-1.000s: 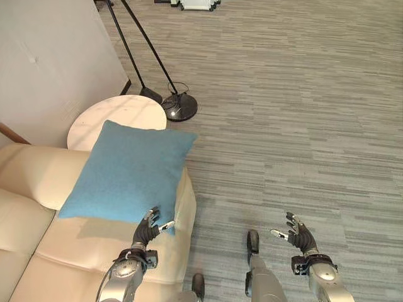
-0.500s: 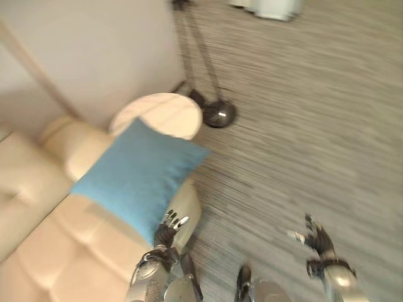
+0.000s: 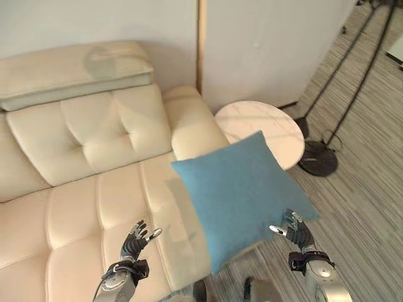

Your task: Pick up all the scattered cushions and arrange them neatly on the sofa.

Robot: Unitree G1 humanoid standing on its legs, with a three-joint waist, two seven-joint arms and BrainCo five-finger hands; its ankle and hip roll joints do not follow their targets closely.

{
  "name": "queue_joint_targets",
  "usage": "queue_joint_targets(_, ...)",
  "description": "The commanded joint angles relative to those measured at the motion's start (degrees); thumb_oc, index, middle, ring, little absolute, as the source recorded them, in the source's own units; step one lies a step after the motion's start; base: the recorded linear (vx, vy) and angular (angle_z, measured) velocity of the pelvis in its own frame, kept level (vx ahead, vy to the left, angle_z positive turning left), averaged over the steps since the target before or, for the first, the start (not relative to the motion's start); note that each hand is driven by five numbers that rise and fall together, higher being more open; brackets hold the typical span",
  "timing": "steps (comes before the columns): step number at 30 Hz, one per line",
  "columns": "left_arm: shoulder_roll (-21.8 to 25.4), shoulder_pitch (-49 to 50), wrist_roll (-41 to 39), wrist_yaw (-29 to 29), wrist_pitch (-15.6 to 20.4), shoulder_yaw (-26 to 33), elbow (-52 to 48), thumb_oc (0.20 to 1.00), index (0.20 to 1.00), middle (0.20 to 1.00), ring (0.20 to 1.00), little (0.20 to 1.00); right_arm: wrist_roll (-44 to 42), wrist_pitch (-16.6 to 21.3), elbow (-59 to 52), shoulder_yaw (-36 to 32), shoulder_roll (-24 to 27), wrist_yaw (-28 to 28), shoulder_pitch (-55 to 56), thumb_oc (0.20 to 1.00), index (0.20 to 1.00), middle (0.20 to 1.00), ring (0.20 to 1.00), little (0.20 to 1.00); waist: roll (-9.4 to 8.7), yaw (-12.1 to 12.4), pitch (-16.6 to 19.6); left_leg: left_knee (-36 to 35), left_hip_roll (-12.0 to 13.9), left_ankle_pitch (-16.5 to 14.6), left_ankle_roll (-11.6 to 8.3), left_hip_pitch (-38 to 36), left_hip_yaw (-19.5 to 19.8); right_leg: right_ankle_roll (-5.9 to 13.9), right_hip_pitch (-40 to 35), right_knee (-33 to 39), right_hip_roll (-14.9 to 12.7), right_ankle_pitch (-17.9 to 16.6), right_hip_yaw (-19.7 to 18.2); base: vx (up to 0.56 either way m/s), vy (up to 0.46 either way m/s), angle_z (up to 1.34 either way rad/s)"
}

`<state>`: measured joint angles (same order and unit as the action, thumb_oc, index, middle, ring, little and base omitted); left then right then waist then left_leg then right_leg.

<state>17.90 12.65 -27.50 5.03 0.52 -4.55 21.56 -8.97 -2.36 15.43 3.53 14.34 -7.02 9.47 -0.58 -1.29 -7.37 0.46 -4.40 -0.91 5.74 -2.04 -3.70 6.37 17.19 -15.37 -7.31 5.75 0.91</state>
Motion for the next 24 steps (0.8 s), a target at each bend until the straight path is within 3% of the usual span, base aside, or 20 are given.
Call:
queue_joint_targets(1,0.63,-1.96,1.86,-0.01,2.23,0.30,-3.31,1.000,1.000,1.000,1.000,1.000,-0.66,2.37,-2.05,-1.53,1.81,-0.48,-0.88,1.000,1.000,1.000,1.000,1.000,-1.23,-1.86,-2.73,-0.01,4.22,-2.27,-4.48,4.28,3.78,2.87,-8.45,10.74,-0.75,-5.79,-2.21,0.13,-0.168,0.82)
queue_joint_targets(2,0.82,-2.38,2.15,0.12,2.20,-0.07,-2.88,1.000,1.000,1.000,1.000,1.000,-0.44,2.43,-2.18,-1.59,2.03,-0.44,-0.77,1.000,1.000,1.000,1.000,1.000,-1.75,-2.16,-2.85,-0.37,3.98,-2.29,-4.91,3.75,5.52,2.91,-8.10,12.11,-0.48,-6.41,-3.68,0.06,-0.090,0.43)
queue_joint_targets(6,0.36,-2.09,2.08,-0.05,2.34,0.40,-2.30,1.000,1.000,1.000,1.000,1.000,-0.40,2.59,-1.61,-1.39,2.17,0.05,-0.93,1.000,1.000,1.000,1.000,1.000,-3.14,-1.69,-1.53,-1.08,4.95,-2.29,-5.70,2.74,5.91,2.59,-11.29,15.11,-0.76,-6.99,-2.69,0.09,-0.180,0.06)
queue_joint_targets(20,-1.48,-0.96,0.27,0.02,1.80,-0.34,-2.12,1.000,1.000,1.000,1.000,1.000,-0.93,3.49,-1.69,-0.14,4.42,0.84,-0.91,1.000,1.000,1.000,1.000,1.000,-2.06,-1.62,-0.50,-1.38,9.60,-0.29,-9.31,1.84,7.28,-0.86,-16.86,18.81,3.16,-3.78,-0.61,0.05,-0.149,0.00)
queue_joint_targets(22,-1.92,-2.47,-0.67,0.69,1.82,-0.88,-1.77,1.000,1.000,1.000,1.000,1.000,-1.30,3.61,-1.22,-1.15,4.40,-0.36,-0.85,1.000,1.000,1.000,1.000,1.000,-2.39,-2.21,-1.24,0.34,9.46,0.68,-9.55,4.32,5.60,-0.70,-16.96,18.96,2.28,-3.67,0.89,-0.10,-0.023,0.28)
queue_joint_targets(24,-2.24,-2.71,-1.10,0.77,1.85,-1.49,-1.95,1.000,1.000,1.000,1.000,1.000,-1.71,3.17,-0.62,-2.84,4.12,-2.07,-0.05,1.000,1.000,1.000,1.000,1.000,-2.10,-3.46,-1.23,-0.14,10.12,1.04,-9.37,5.63,0.53,-0.72,-16.59,18.60,1.95,-3.54,2.04,-0.09,0.031,0.64)
